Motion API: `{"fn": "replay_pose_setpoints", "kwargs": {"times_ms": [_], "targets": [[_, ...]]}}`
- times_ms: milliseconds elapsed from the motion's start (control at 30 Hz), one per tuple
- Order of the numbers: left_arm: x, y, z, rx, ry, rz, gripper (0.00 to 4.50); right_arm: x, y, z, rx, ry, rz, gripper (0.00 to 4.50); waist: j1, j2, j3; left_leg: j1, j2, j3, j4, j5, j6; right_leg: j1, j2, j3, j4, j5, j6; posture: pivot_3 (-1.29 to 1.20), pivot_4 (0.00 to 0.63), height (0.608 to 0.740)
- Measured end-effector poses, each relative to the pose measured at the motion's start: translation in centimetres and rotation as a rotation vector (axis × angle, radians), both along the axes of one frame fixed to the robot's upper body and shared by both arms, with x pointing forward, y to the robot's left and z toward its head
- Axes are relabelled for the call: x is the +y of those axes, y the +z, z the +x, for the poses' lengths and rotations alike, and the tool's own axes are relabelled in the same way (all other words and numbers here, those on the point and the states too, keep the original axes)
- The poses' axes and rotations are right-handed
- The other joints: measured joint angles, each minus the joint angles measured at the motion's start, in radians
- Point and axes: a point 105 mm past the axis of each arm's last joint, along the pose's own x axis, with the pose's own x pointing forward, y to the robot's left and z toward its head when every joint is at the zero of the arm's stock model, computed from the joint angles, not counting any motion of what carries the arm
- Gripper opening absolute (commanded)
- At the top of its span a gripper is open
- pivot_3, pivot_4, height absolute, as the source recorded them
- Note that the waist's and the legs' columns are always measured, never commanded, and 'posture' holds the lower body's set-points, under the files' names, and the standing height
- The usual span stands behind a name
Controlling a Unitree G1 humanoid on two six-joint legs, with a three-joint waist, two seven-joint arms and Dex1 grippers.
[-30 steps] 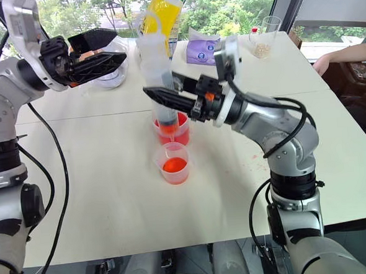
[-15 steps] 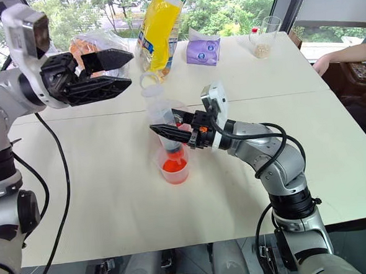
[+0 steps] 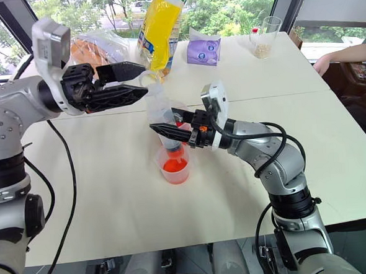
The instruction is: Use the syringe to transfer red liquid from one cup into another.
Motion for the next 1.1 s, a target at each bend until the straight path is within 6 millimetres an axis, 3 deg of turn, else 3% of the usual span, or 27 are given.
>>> {"fn": "replay_pose_setpoints", "kwargs": {"times_ms": [133, 167, 1100], "targets": [[-0.3, -0.1, -0.1, 0.004, -0.017, -0.004, 0.19, -0.1, 0.0, 0.1, 0.003, -0.009, 0.000, 1.41, 0.000, 0.000, 0.000, 0.000, 0.000, 0.000, 0.000, 0.000, 0.000, 0.000, 0.000, 0.000, 0.000, 0.000, 0.000, 0.00, 0.150, 0.740], [-0.3, -0.1, -0.1, 0.006, -0.021, -0.005, 0.09, -0.1, 0.0, 0.1, 0.002, -0.010, -0.001, 1.41, 0.000, 0.000, 0.000, 0.000, 0.000, 0.000, 0.000, 0.000, 0.000, 0.000, 0.000, 0.000, 0.000, 0.000, 0.000, 0.00, 0.150, 0.740], [-0.2, -1.3, -0.6, -0.056, -0.039, 0.055, 0.09, 0.5, 1.4, 0.2, 0.047, 0.040, -0.005, 1.41, 0.000, 0.000, 0.000, 0.000, 0.000, 0.000, 0.000, 0.000, 0.000, 0.000, 0.000, 0.000, 0.000, 0.000, 0.000, 0.00, 0.150, 0.740]]}}
